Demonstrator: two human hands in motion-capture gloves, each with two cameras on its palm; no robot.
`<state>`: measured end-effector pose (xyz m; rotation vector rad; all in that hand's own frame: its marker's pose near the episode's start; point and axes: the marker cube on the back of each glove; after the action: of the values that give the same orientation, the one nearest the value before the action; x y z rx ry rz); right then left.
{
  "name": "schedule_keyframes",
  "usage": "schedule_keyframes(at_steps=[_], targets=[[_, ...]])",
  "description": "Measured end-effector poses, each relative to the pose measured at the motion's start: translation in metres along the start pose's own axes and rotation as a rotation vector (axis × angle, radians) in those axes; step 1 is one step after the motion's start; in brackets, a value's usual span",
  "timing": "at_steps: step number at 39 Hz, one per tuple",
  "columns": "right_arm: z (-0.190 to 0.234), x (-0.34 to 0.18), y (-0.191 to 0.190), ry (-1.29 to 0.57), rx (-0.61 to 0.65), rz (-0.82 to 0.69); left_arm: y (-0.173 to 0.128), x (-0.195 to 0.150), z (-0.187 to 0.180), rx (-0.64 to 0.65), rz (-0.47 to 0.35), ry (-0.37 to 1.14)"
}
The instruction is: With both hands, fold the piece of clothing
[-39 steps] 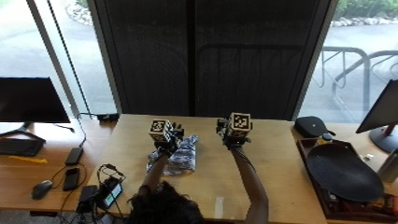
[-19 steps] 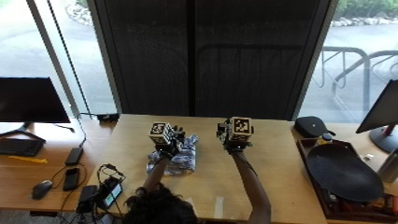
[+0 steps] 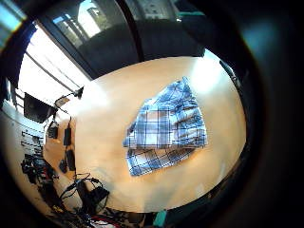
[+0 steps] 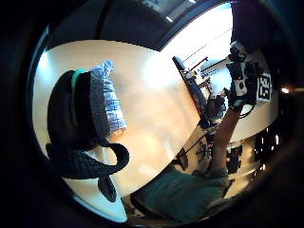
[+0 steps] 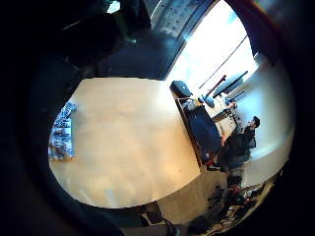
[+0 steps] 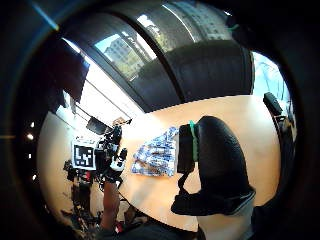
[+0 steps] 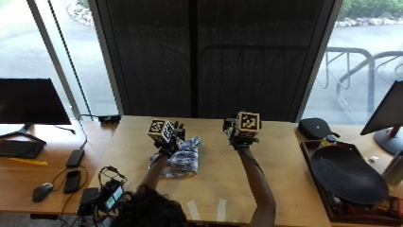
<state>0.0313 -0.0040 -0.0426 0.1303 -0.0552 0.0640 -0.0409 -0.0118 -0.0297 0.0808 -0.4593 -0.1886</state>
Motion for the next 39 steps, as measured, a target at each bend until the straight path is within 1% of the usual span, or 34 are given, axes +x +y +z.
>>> schedule_keyframes(at_steps=[2,7,9,11,12,14,16,17,18,19,21,23,25,27,30,32,34,35,38,39], targets=[[-0.003,-0.002,0.002,0.004,0.009,-0.003,0.002,0.000,-0.003,0.001,0.000,-0.005],[-0.016,-0.005,0.016,0.029,-0.015,-0.006,0.003,-0.003,-0.002,0.006,-0.005,-0.016],[-0.022,-0.002,0.012,0.047,0.041,-0.011,0.004,0.001,-0.003,0.006,-0.004,-0.013],[-0.028,0.005,-0.001,0.089,0.150,-0.013,0.006,0.008,-0.006,0.003,-0.001,-0.004],[-0.030,0.008,-0.004,0.099,0.180,-0.011,0.006,0.014,-0.008,0.005,0.005,0.007],[-0.029,0.009,0.002,0.073,0.144,-0.007,0.005,0.027,-0.010,0.027,0.045,0.065],[-0.027,0.008,0.010,0.040,0.093,-0.003,0.002,0.044,-0.013,0.081,0.120,0.158],[-0.028,0.008,0.013,0.031,0.085,-0.001,0.000,0.050,-0.013,0.110,0.152,0.187],[-0.030,0.008,0.014,0.025,0.084,0.000,-0.001,0.051,-0.011,0.129,0.166,0.188],[-0.033,0.009,0.015,0.026,0.091,0.002,-0.002,0.048,-0.007,0.125,0.154,0.160],[-0.040,0.015,0.011,0.055,0.143,0.007,0.002,0.037,0.004,0.055,0.074,0.069],[-0.045,0.021,0.007,0.085,0.190,0.010,0.009,0.033,0.008,-0.008,0.008,0.015],[-0.043,0.018,0.014,0.050,0.149,0.008,0.016,0.036,0.002,-0.031,-0.019,0.000],[-0.042,0.013,0.022,0.007,0.100,0.005,0.023,0.041,-0.005,-0.046,-0.031,0.002],[-0.049,0.011,0.028,-0.001,0.103,0.003,0.024,0.045,-0.002,-0.049,-0.007,0.058],[-0.059,0.020,0.023,0.064,0.189,0.006,0.020,0.041,0.007,-0.037,0.005,0.071],[-0.071,0.035,0.014,0.166,0.302,0.011,0.019,0.035,0.014,-0.038,-0.012,0.041],[-0.073,0.036,0.016,0.171,0.306,0.012,0.019,0.032,0.016,-0.039,-0.021,0.025],[-0.068,0.022,0.041,0.032,0.163,0.009,0.022,0.032,0.016,-0.036,-0.025,0.010],[-0.069,0.019,0.047,0.000,0.139,0.007,0.023,0.034,0.014,-0.033,-0.022,0.011]])
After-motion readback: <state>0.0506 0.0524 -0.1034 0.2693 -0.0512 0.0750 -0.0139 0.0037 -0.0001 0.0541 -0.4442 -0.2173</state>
